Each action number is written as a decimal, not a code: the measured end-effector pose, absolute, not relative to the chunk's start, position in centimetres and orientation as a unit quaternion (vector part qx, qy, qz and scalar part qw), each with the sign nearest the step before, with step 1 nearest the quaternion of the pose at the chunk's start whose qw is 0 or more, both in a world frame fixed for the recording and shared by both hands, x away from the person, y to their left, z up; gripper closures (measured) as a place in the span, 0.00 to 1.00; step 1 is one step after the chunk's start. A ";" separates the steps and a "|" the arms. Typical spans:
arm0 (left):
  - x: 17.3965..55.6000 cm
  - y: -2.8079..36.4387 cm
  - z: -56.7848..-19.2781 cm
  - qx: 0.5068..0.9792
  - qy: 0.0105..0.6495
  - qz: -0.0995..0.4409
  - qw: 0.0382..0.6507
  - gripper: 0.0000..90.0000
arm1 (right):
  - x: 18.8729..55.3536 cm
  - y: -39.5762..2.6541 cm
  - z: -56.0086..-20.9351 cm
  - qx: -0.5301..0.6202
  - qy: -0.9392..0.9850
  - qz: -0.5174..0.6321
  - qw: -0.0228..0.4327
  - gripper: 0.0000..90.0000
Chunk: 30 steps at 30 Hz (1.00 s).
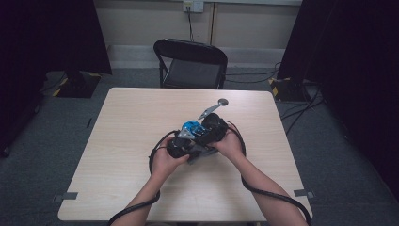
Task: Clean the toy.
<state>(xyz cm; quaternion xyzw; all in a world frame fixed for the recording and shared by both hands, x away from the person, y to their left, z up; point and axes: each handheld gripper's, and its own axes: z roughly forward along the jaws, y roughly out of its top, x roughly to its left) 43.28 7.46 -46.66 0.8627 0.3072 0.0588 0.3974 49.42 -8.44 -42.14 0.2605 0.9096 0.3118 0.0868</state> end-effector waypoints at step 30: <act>41.6 7.2 -46.7 0.876 0.278 0.042 0.392 0.80 | 50.5 -8.9 -41.1 0.270 0.903 0.325 0.083 0.32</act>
